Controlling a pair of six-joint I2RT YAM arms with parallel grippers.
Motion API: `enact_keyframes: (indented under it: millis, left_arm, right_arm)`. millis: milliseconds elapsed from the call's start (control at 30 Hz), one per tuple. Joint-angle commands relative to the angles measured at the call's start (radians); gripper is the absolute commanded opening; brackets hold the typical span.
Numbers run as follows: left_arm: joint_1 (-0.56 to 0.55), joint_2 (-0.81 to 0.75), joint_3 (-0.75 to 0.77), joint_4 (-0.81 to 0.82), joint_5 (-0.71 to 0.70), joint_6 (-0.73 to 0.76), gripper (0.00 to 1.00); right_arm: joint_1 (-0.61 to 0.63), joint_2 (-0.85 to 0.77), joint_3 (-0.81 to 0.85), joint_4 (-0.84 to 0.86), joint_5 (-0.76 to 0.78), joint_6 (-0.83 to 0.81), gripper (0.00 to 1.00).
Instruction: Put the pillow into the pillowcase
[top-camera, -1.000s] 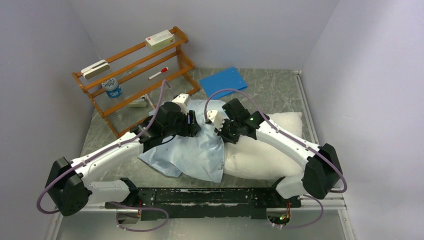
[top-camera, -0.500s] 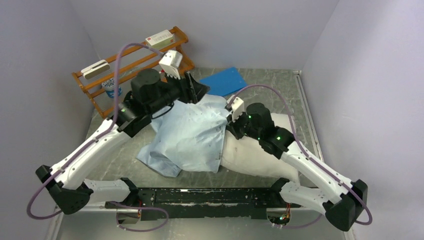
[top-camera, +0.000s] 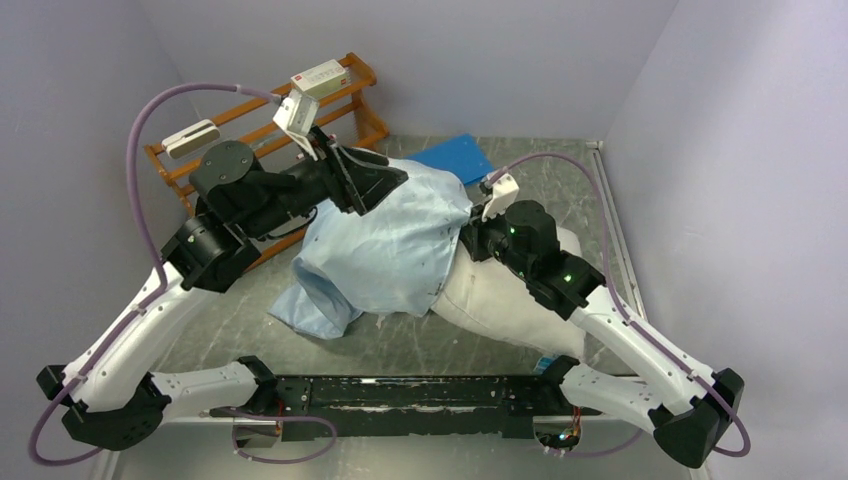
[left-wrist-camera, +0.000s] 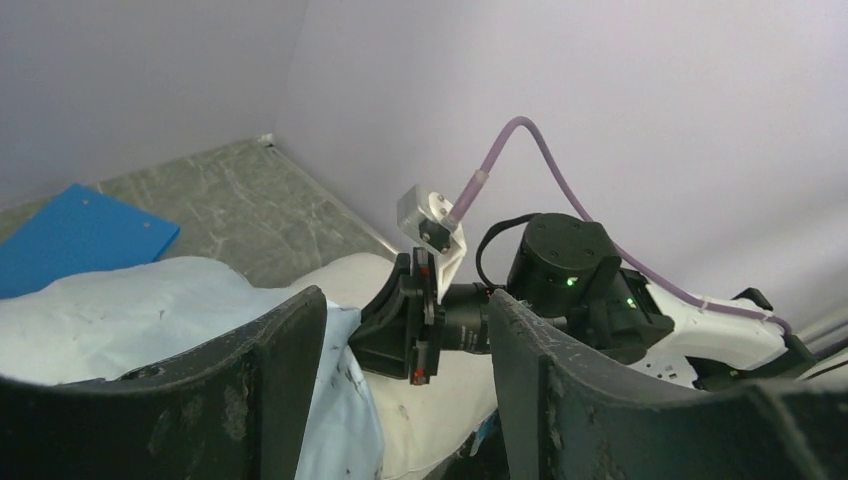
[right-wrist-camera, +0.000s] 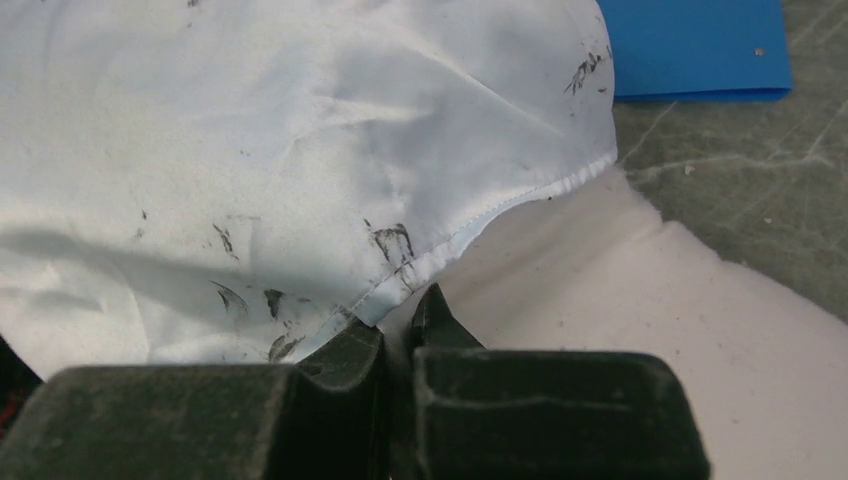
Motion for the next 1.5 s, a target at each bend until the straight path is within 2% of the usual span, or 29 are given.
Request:
enact_keyframes:
  millis: [0, 200, 333, 433, 667, 800, 967, 1133, 1267, 1467]
  left_arm:
    - [-0.001, -0.046, -0.003, -0.013, 0.039, -0.006, 0.65]
    - [-0.001, -0.075, -0.045, -0.048, 0.031, 0.079, 0.66]
    - [0.000, -0.062, -0.058, -0.079, -0.024, 0.154, 0.67]
    - [0.000, -0.035, -0.063, -0.058, -0.016, 0.179, 0.69]
    - [-0.001, 0.034, -0.079, 0.015, 0.096, 0.202, 0.71]
    - [-0.001, 0.016, -0.141, 0.060, 0.087, 0.253, 0.71]
    - [0.000, -0.012, -0.222, 0.114, 0.036, 0.326, 0.71]
    - [-0.001, -0.040, -0.305, 0.223, 0.062, 0.394, 0.71]
    - [-0.001, -0.035, -0.308, 0.247, 0.103, 0.396, 0.71]
    - [-0.001, -0.056, -0.328, 0.246, 0.083, 0.372, 0.71]
  right_arm:
    - [-0.003, -0.044, 0.096, 0.187, 0.077, 0.141, 0.00]
    - [-0.003, -0.092, 0.094, 0.172, 0.175, 0.212, 0.00]
    - [-0.005, -0.099, 0.103, 0.200, 0.177, 0.284, 0.00]
    - [-0.004, -0.066, 0.148, 0.222, 0.180, 0.307, 0.00]
    - [-0.005, 0.057, 0.236, 0.295, 0.254, 0.384, 0.00]
    - [-0.005, 0.093, 0.272, 0.308, 0.252, 0.441, 0.00]
    - [-0.006, 0.067, 0.232, 0.387, 0.236, 0.499, 0.00]
    - [-0.005, 0.018, 0.174, 0.412, 0.243, 0.485, 0.00]
    - [-0.006, -0.008, 0.129, 0.414, 0.219, 0.487, 0.00]
    - [-0.005, -0.031, 0.065, 0.448, 0.200, 0.458, 0.00]
